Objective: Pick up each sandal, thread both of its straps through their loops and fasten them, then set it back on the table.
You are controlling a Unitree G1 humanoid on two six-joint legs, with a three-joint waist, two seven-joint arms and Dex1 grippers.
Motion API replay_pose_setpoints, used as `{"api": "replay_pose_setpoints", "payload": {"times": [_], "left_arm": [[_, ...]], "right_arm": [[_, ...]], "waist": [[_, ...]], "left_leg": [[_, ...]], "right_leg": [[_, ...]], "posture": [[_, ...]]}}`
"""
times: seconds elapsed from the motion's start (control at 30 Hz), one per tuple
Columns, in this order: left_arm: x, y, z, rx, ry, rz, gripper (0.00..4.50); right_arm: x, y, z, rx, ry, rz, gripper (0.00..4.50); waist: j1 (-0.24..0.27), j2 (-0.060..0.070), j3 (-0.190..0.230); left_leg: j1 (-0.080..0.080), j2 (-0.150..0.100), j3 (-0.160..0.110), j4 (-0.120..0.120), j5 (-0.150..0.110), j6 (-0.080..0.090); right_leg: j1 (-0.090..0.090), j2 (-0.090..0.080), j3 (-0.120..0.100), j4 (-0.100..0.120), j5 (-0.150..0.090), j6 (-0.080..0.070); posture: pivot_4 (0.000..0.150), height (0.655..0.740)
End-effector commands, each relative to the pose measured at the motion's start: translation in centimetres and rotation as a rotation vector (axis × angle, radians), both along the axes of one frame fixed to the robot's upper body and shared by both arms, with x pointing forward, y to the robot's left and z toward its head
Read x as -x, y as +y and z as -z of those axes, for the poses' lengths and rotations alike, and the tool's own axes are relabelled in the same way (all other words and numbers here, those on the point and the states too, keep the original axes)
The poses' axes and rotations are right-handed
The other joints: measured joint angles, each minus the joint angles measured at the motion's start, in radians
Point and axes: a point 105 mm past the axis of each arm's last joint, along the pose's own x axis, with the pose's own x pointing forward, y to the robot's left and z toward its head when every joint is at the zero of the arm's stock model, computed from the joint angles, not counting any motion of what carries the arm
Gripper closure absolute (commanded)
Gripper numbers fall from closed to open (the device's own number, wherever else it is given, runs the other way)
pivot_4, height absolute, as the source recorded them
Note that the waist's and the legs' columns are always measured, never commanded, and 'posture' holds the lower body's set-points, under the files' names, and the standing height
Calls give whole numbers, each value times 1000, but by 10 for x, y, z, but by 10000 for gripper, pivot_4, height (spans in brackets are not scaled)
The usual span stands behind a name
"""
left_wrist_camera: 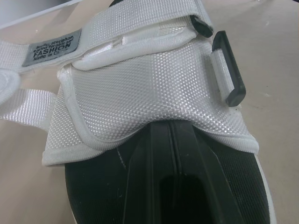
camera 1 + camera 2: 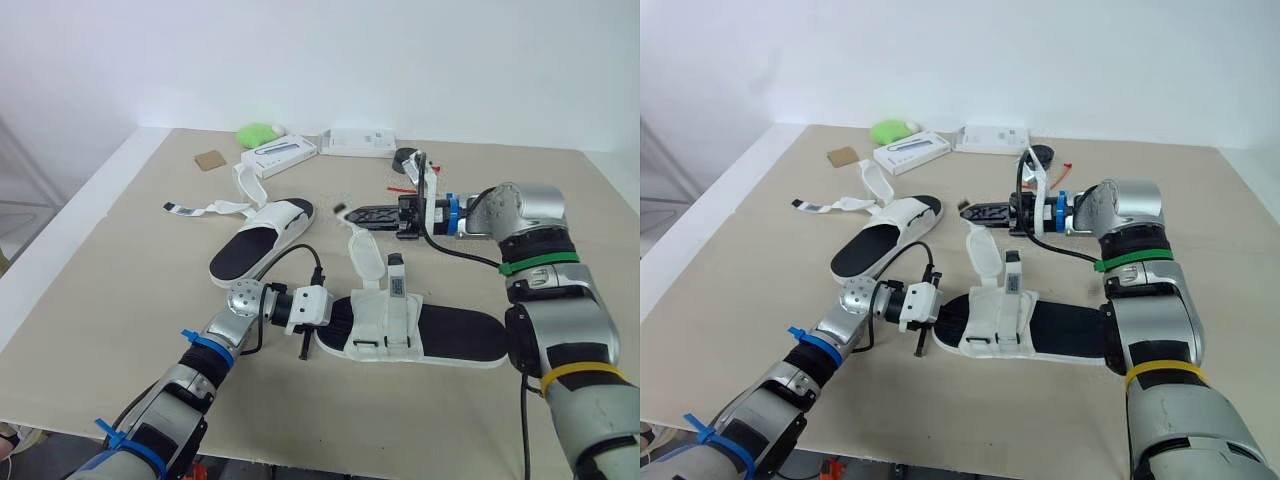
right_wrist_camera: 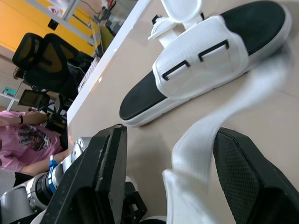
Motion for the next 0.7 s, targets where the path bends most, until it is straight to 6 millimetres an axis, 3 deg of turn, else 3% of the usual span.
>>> {"api": "replay_pose_setpoints", "payload": {"times": [0.03, 0.1, 0.13, 0.3, 0.43, 0.5, 0.7], "left_arm": [[22, 22, 73, -267, 199, -19, 45000], [22, 22, 73, -266, 198, -20, 45000], [22, 21, 73, -265, 197, -19, 45000], [22, 19, 73, -261, 197, -17, 45000], [23, 19, 73, -263, 196, -13, 45000], [23, 19, 73, -263, 196, -13, 45000], [23, 20, 74, -265, 199, -13, 45000]], "right_arm": [[2, 2, -22, -44, -72, -33, 17186], [4, 1, -23, -54, -78, -42, 22273], [6, 0, -24, -61, -78, -49, 28324], [11, -2, -27, -80, -94, -69, 44048], [15, -3, -33, -93, -121, -84, 44048], [21, -6, -45, -105, -220, -103, 44048], [76, -11, -63, -121, -568, -223, 44048]], "waist": [[0, 0, 0], [0, 0, 0], [0, 0, 0], [0, 0, 0], [0, 0, 0], [0, 0, 0], [4, 0, 0]], "left_leg": [[0, 0, 0, 0, 0, 0], [0, 0, 0, 0, 0, 0], [0, 0, 0, 0, 0, 0], [0, 0, 0, 0, 0, 0], [0, 0, 0, 1, 0, 0], [0, 0, 0, 1, 0, 0], [-4, -2, -3, 2, 0, 0]], "right_leg": [[0, 0, 0, 0, 0, 0], [0, 0, 0, 0, 0, 0], [0, 0, 0, 0, 0, 0], [0, 0, 0, 0, 0, 0], [0, 0, 0, 0, 0, 1], [0, 0, 0, 0, 0, 1], [0, -1, -1, 0, -1, 3]], "posture": [[1500, 7400], [1500, 7400], [1500, 7400], [1500, 7400], [1500, 7400], [1500, 7400], [1500, 7400]]}}
